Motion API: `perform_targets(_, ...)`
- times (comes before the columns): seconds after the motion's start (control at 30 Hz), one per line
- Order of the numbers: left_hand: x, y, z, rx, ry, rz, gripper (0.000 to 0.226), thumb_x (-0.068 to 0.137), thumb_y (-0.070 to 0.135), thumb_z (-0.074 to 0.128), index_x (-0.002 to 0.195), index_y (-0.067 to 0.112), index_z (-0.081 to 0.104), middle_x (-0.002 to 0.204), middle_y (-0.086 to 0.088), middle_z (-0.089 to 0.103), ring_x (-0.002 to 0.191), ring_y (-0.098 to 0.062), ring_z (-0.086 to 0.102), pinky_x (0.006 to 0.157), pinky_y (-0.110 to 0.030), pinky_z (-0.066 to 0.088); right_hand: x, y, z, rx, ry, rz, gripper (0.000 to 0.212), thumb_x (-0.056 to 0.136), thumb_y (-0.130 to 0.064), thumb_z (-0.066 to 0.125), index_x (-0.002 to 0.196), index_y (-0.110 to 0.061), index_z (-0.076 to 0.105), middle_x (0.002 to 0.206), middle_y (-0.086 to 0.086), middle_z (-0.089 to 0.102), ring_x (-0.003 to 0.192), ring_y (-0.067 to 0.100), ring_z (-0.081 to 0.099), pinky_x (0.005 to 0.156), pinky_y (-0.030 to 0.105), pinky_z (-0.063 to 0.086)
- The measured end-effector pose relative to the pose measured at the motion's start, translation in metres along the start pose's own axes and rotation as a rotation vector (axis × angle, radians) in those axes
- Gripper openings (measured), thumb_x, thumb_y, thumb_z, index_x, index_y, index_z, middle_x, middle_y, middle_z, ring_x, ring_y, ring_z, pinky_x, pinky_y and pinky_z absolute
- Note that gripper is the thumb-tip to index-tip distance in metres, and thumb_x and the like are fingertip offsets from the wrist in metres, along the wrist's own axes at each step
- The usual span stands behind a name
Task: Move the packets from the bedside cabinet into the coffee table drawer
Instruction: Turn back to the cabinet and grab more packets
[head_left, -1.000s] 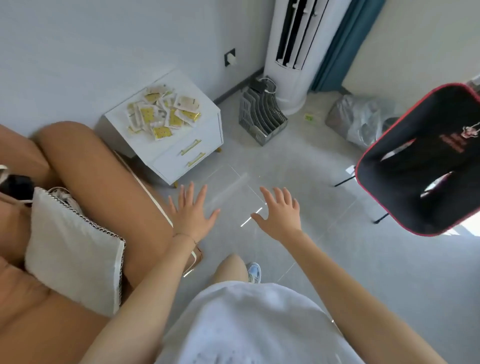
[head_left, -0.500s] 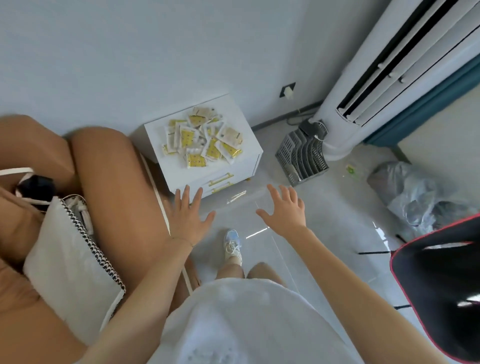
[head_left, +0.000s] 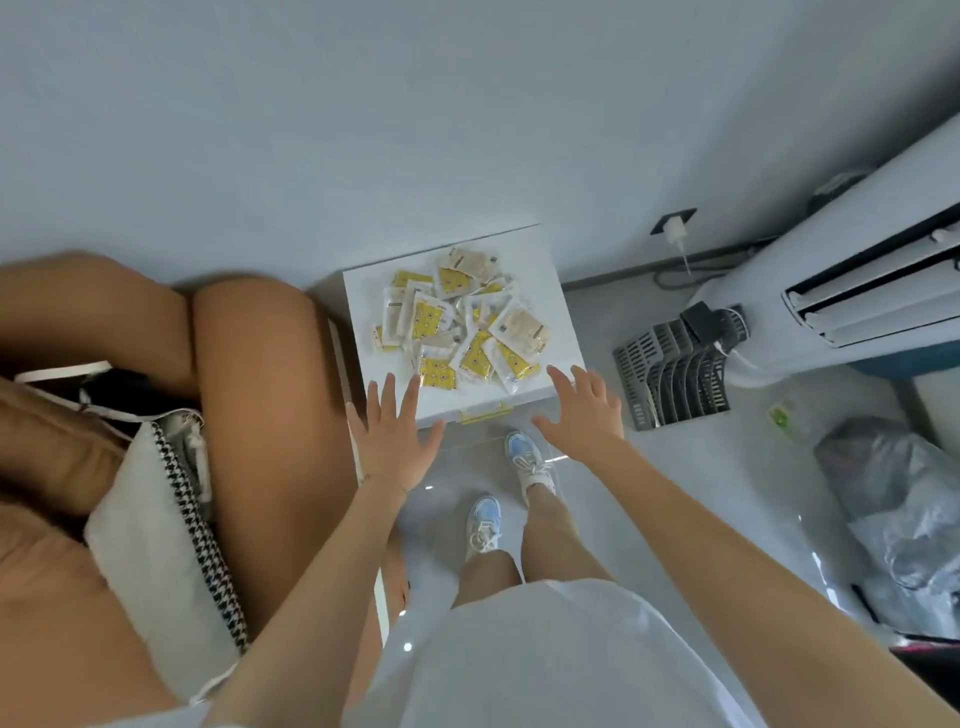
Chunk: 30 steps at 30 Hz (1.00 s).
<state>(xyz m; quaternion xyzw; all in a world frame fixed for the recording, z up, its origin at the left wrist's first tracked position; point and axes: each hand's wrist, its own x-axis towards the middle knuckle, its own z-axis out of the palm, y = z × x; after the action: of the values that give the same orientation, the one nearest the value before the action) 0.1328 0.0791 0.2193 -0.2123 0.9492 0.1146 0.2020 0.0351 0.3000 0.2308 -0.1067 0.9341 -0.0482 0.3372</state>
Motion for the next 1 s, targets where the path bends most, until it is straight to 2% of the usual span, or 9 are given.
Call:
perform_targets(0.23, 0.079, 0.005, 0.022, -0.002, -0.086, -0.140, 0.069, 0.095, 0.055, 0.032, 0.151, 0.031, -0.001, 0.160, -0.004, 0.004, 0.147, -0.026, -0.002, 0.117, -0.051, 0.000, 0.095, 0.003, -0.021, 0.089, -0.068, 0.000, 0.074, 0.091, -0.052, 0.047, 0.151, -0.028, 0.012, 0.159, 0.004, 0.012, 0.147, 0.025, 0.009, 0.112, 0.047, 0.023)
perform_targets(0.43, 0.154, -0.004, 0.067, -0.102, -0.112, -0.195, 0.069, 0.096, 0.051, 0.034, 0.151, 0.027, 0.000, 0.160, -0.005, 0.006, 0.147, -0.025, 0.001, 0.117, -0.049, 0.001, 0.180, 0.011, 0.005, 0.103, -0.086, -0.001, 0.081, 0.088, -0.053, 0.053, 0.152, -0.028, 0.010, 0.159, 0.004, 0.013, 0.146, 0.027, 0.013, 0.112, 0.047, 0.025)
perform_targets(0.57, 0.210, -0.004, 0.104, -0.220, -0.071, -0.200, 0.073, 0.094, 0.049, 0.041, 0.151, 0.027, 0.002, 0.159, -0.006, 0.008, 0.147, -0.025, 0.003, 0.116, -0.050, 0.002, 0.241, 0.016, 0.032, 0.144, -0.097, 0.022, 0.087, 0.087, -0.052, 0.058, 0.152, -0.028, 0.007, 0.161, 0.003, 0.008, 0.147, 0.027, 0.011, 0.113, 0.047, 0.023)
perform_targets(0.67, 0.241, -0.003, 0.125, -0.285, -0.031, -0.210, 0.079, 0.091, 0.053, 0.046, 0.151, 0.028, 0.001, 0.160, -0.006, 0.003, 0.147, -0.024, 0.002, 0.116, -0.047, 0.003, 0.280, 0.012, 0.052, 0.218, -0.073, -0.046, 0.086, 0.086, -0.046, 0.061, 0.152, -0.024, 0.011, 0.160, 0.003, 0.013, 0.146, 0.026, 0.014, 0.114, 0.047, 0.022)
perform_targets(0.77, 0.259, -0.007, 0.142, -0.292, 0.060, -0.188, 0.082, 0.088, 0.045, 0.056, 0.151, 0.020, 0.010, 0.157, -0.012, 0.018, 0.144, -0.029, 0.016, 0.115, -0.044, 0.015, 0.303, 0.009, 0.067, 0.221, -0.029, -0.159, 0.086, 0.082, -0.037, 0.068, 0.151, -0.019, 0.019, 0.156, 0.003, 0.024, 0.143, 0.026, 0.024, 0.114, 0.046, 0.028)
perform_targets(0.87, 0.263, -0.011, 0.152, -0.304, 0.143, -0.228, 0.081, 0.084, 0.037, 0.063, 0.149, 0.011, 0.021, 0.144, -0.017, 0.037, 0.134, -0.034, 0.033, 0.108, -0.044, 0.029, 0.313, 0.012, 0.073, 0.143, 0.050, -0.170, 0.088, 0.081, -0.045, 0.068, 0.150, -0.018, 0.020, 0.148, 0.007, 0.032, 0.133, 0.028, 0.034, 0.107, 0.045, 0.034)
perform_targets(1.0, 0.266, -0.015, 0.149, -0.307, 0.094, -0.275, 0.080, 0.082, 0.041, 0.065, 0.146, 0.010, 0.028, 0.139, -0.017, 0.037, 0.127, -0.034, 0.037, 0.101, -0.044, 0.036, 0.324, 0.019, 0.064, 0.095, 0.021, -0.123, 0.082, 0.081, -0.050, 0.067, 0.146, -0.019, 0.027, 0.135, 0.007, 0.042, 0.124, 0.028, 0.039, 0.103, 0.041, 0.032)
